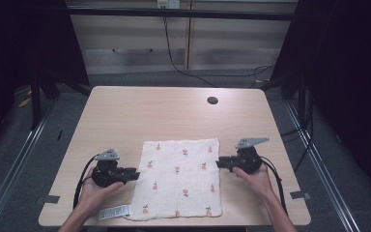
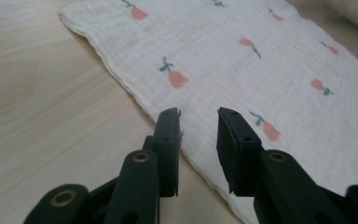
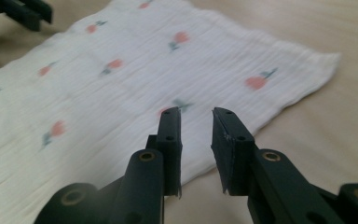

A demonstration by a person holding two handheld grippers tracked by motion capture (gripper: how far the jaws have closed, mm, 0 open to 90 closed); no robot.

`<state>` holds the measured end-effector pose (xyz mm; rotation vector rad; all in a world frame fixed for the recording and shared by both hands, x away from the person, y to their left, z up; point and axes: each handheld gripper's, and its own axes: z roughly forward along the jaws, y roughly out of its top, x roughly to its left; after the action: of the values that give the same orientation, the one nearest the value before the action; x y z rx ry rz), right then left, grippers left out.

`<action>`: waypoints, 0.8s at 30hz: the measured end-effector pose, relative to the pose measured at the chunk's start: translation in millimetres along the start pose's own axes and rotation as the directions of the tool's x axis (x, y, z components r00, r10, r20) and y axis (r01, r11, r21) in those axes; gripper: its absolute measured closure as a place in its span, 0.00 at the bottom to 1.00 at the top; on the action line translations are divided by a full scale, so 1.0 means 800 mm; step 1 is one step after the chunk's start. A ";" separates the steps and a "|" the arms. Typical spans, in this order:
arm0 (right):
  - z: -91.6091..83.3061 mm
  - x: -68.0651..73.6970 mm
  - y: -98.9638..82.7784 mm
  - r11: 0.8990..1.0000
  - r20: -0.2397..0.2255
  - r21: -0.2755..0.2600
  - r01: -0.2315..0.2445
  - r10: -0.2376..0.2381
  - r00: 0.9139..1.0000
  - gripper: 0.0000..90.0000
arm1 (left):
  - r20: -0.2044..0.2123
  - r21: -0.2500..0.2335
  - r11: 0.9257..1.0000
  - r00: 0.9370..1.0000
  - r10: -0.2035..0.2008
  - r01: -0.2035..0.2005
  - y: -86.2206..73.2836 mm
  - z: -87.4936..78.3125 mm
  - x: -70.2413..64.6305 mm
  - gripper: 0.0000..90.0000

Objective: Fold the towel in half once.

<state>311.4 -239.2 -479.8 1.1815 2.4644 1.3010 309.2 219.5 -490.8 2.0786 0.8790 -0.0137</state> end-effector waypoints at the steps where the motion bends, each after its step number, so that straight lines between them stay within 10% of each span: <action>1: 0.003 -0.006 0.005 1.000 0.003 -0.001 -0.016 0.016 1.000 0.80 | -0.004 -0.002 1.000 1.000 0.001 -0.001 0.002 0.001 0.003 0.77; 12: 0.048 -0.063 0.046 0.998 0.129 0.015 -0.060 0.057 0.990 0.75 | -0.065 -0.041 0.998 0.996 -0.054 0.051 0.011 -0.003 0.036 0.73; 24: 0.076 -0.078 0.045 0.995 0.183 0.033 -0.090 0.083 0.980 0.76 | -0.107 -0.041 0.997 0.992 -0.064 0.059 0.025 0.004 0.054 0.68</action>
<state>401.3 -230.2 -505.7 1.3658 2.3447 1.1118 354.3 234.8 -492.0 2.0319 1.0016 0.0830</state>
